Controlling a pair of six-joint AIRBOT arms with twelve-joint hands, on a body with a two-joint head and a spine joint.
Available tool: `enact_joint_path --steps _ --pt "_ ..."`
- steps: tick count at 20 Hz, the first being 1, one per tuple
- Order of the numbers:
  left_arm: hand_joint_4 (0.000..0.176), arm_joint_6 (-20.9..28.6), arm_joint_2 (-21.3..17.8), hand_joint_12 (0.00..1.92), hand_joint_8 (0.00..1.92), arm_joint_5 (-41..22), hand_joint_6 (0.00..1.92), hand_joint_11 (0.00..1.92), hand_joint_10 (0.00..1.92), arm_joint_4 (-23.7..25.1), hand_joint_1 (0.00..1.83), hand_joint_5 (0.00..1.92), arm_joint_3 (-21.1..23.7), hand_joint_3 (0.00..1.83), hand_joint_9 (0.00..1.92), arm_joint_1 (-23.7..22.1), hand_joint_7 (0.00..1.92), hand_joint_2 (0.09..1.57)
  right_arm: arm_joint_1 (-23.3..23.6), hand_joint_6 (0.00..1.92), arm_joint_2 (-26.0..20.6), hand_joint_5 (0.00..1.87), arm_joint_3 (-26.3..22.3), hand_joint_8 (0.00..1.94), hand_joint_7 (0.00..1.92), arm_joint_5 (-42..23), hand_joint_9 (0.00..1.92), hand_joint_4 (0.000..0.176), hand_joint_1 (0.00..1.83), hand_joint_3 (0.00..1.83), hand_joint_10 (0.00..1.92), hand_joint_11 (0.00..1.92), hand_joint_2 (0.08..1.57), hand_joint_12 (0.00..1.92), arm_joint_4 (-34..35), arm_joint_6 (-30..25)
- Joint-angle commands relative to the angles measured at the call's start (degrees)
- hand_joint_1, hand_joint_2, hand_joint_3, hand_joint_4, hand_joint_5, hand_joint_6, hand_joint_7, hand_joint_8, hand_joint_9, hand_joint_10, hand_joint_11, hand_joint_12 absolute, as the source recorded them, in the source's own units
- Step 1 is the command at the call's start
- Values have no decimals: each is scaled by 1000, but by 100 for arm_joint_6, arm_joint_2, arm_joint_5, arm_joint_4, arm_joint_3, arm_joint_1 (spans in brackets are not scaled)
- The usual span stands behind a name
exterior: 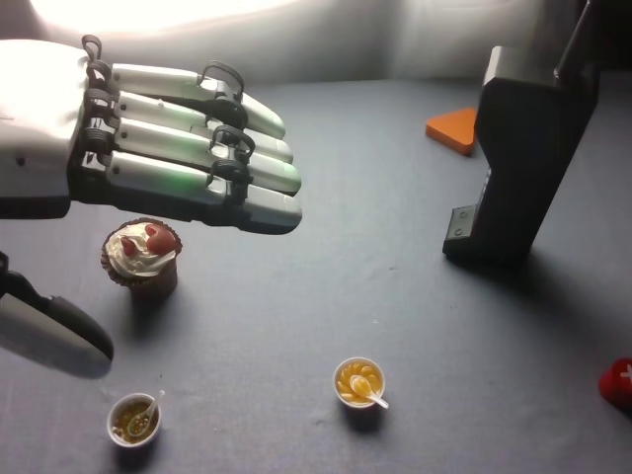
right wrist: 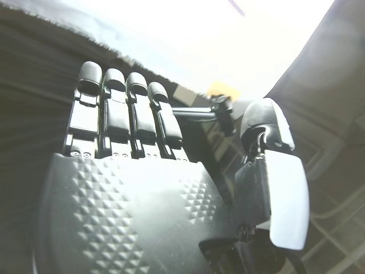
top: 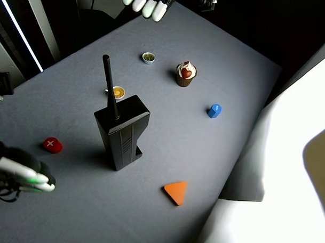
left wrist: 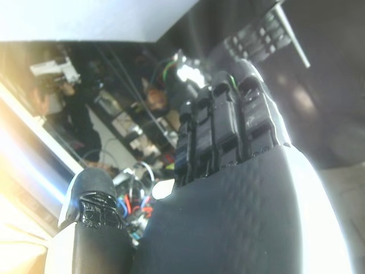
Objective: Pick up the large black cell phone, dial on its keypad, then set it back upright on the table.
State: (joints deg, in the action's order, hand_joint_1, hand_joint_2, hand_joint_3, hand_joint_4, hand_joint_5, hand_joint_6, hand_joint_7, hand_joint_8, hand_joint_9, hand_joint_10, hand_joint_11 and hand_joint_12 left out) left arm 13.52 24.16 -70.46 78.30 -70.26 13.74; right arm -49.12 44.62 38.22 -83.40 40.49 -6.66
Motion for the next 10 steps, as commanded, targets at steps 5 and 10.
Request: enact_joint_path --steps 5,10 --pt "0 14 -1 443 7 -484 6 0 5 -421 86 174 20 0 161 -89 181 1178 235 0 267 135 214 0 142 -732 127 0 411 0 0 0 1107 471 -205 184" --pt "0 66 39 407 0 -601 1 0 3 -472 81 147 16 1 161 -81 156 1187 400 6 623 151 531 4 150 -730 132 0 509 0 5 0 1090 493 -206 346"
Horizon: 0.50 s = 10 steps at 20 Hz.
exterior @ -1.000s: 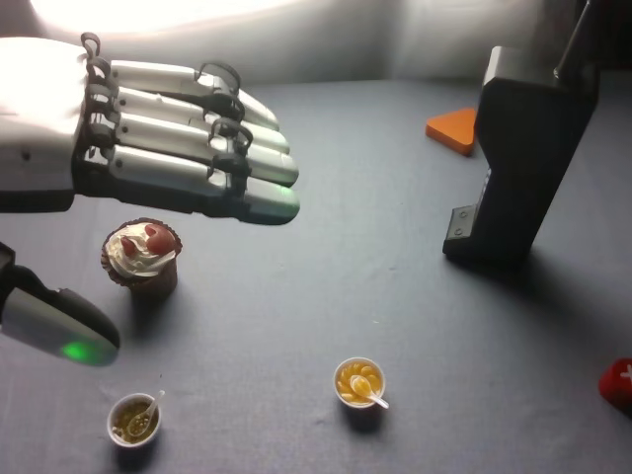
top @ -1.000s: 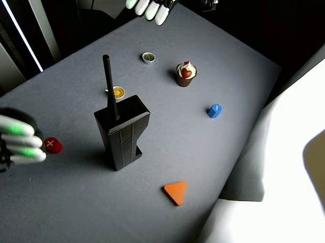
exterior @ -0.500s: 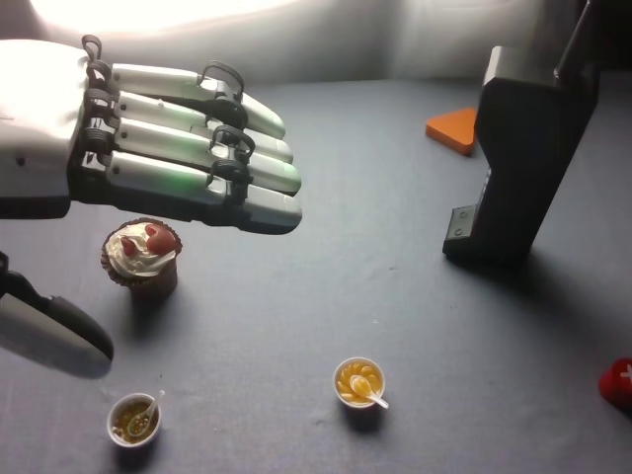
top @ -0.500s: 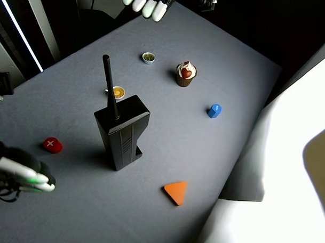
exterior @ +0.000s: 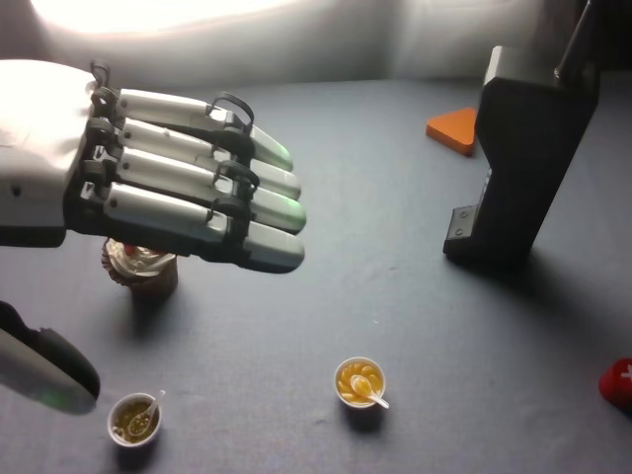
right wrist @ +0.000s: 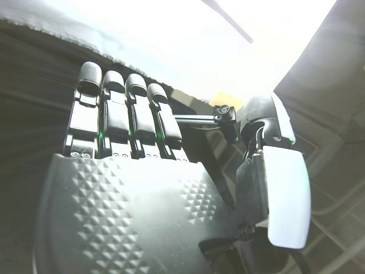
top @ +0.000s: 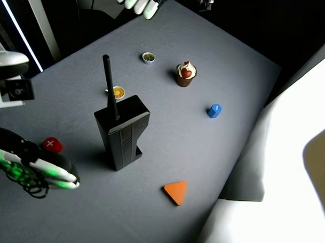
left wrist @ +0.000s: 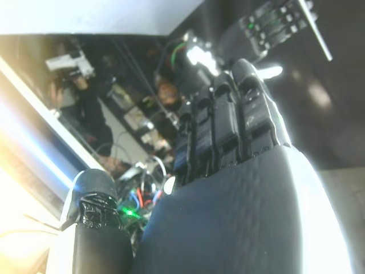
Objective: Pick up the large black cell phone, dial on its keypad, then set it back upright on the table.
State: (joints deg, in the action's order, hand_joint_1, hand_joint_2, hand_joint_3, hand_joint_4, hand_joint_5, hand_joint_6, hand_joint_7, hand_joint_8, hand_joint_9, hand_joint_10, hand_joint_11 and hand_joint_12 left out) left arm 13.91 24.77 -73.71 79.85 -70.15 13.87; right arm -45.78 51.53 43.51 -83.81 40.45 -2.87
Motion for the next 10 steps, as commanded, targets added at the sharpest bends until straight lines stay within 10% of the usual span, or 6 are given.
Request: enact_joint_path --steps 1,10 --pt "0 28 -19 424 1 -238 1 0 4 -676 79 148 5 0 167 -94 159 1186 73 2 -10 146 86 3 149 -689 134 0 514 0 5 0 1094 497 -202 -31" --pt "0 135 65 482 8 -339 6 0 9 -672 130 181 3 0 190 -39 188 1176 101 6 358 156 492 6 148 -688 131 0 960 0 7 0 984 498 -318 46"
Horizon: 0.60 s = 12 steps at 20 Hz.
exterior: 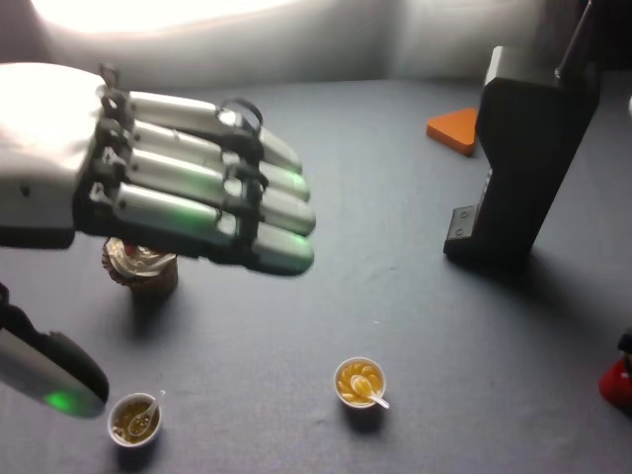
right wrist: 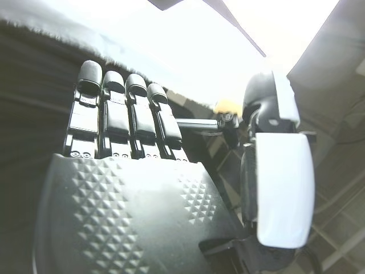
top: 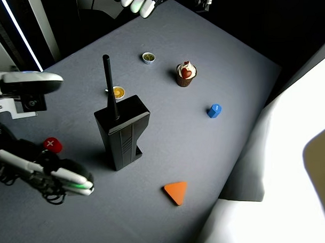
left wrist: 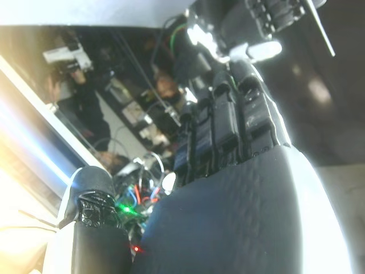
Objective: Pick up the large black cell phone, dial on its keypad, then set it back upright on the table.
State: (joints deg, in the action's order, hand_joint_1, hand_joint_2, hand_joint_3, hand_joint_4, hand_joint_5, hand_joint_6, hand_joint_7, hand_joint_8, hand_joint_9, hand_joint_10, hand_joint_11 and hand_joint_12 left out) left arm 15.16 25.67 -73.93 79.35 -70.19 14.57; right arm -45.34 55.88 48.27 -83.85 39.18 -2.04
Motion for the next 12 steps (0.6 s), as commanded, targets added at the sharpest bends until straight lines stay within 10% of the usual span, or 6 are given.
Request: enact_joint_path --steps 1,12 --pt "0 49 -9 465 4 -317 3 0 5 -621 125 177 10 0 187 -101 185 1177 58 2 -35 120 58 3 104 -683 97 0 981 0 2 0 994 447 -205 -31" --pt "0 61 3 550 0 90 0 0 0 -489 114 177 7 1 203 -78 190 1181 381 1 349 54 402 3 11 -520 25 0 1054 0 2 0 1018 183 -217 -30"
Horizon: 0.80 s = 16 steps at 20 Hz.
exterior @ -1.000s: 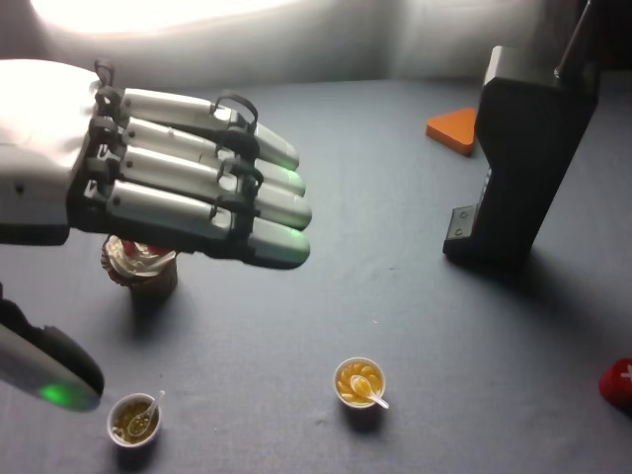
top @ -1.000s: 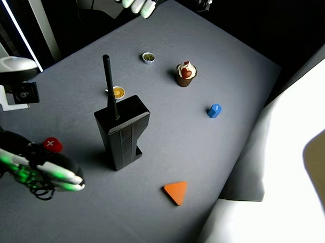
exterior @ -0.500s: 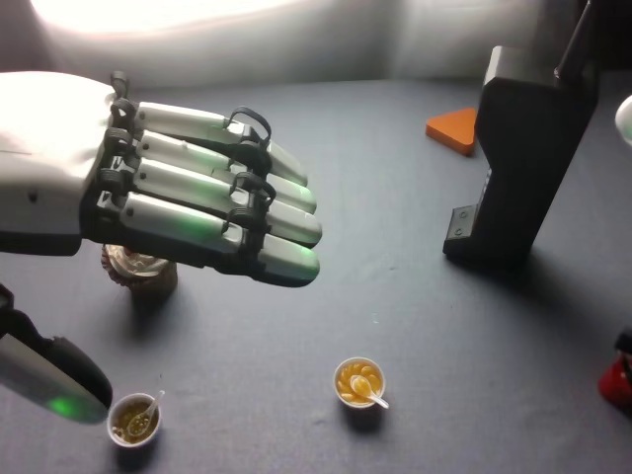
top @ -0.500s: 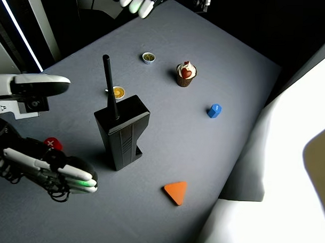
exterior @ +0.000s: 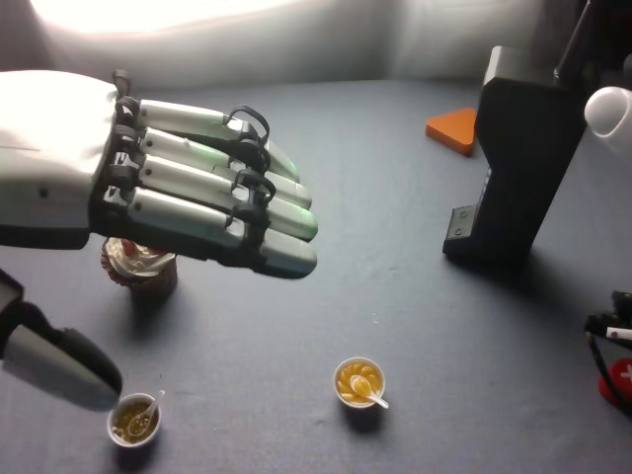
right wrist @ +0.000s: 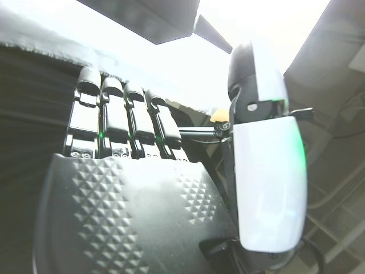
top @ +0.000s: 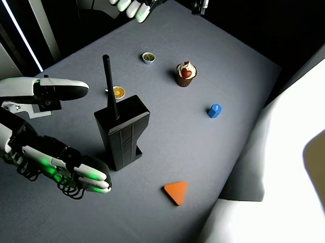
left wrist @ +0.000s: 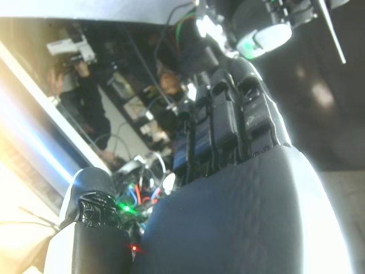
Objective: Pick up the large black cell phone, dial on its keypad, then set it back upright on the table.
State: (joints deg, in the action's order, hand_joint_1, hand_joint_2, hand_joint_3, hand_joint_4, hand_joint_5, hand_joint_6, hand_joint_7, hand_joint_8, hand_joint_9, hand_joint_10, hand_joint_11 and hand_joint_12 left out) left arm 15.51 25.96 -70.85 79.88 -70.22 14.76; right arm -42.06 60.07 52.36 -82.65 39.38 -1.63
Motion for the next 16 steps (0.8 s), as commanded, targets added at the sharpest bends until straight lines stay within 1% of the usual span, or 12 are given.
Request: enact_joint_path --steps 1,2,3,6,8,9,10,13,16 --pt "0 27 -28 534 0 -144 0 0 0 -524 116 173 9 0 190 -97 184 1179 54 1 -21 38 62 0 1 -635 15 0 1057 2 1 0 1029 148 -237 -72" --pt "0 27 -28 442 1 -86 1 0 1 -517 90 146 9 2 158 -94 157 1185 54 2 40 42 145 0 0 -632 18 0 1043 2 2 0 1030 163 -237 -72" --pt "0 27 -28 397 0 -39 1 0 1 -511 73 135 9 2 150 -94 147 1190 54 4 101 30 214 0 0 -625 8 0 1042 1 3 0 1029 112 -240 -72" --pt "0 28 -26 439 1 74 1 0 3 -524 96 138 10 0 162 -93 146 1188 54 2 284 6 388 0 0 -618 0 0 991 2 0 0 1035 22 -240 -72" --pt "0 30 -25 532 10 111 8 0 9 -552 135 177 11 0 194 -94 190 1173 54 0 394 0 449 0 0 -602 0 0 1012 0 0 0 1022 0 -240 -72" --pt "0 30 -25 471 5 134 3 0 4 -574 94 159 11 1 173 -94 169 1182 54 0 437 0 461 0 0 -587 0 0 1017 0 0 0 1017 0 -240 -72" --pt "0 30 -26 432 1 172 1 0 2 -594 92 145 10 1 161 -93 159 1185 61 0 477 0 467 0 0 -573 0 0 979 0 0 0 1030 0 -240 -72" --pt "0 31 -34 401 0 244 0 0 0 -651 78 134 8 2 153 -47 145 1187 121 7 552 21 479 0 0 -528 0 0 978 0 0 9 1006 4 -240 -72" --pt "0 31 -50 398 1 250 1 0 0 -657 86 146 6 0 154 5 152 1186 169 0 608 0 491 0 0 -482 0 0 952 0 0 0 1018 0 -249 -72"
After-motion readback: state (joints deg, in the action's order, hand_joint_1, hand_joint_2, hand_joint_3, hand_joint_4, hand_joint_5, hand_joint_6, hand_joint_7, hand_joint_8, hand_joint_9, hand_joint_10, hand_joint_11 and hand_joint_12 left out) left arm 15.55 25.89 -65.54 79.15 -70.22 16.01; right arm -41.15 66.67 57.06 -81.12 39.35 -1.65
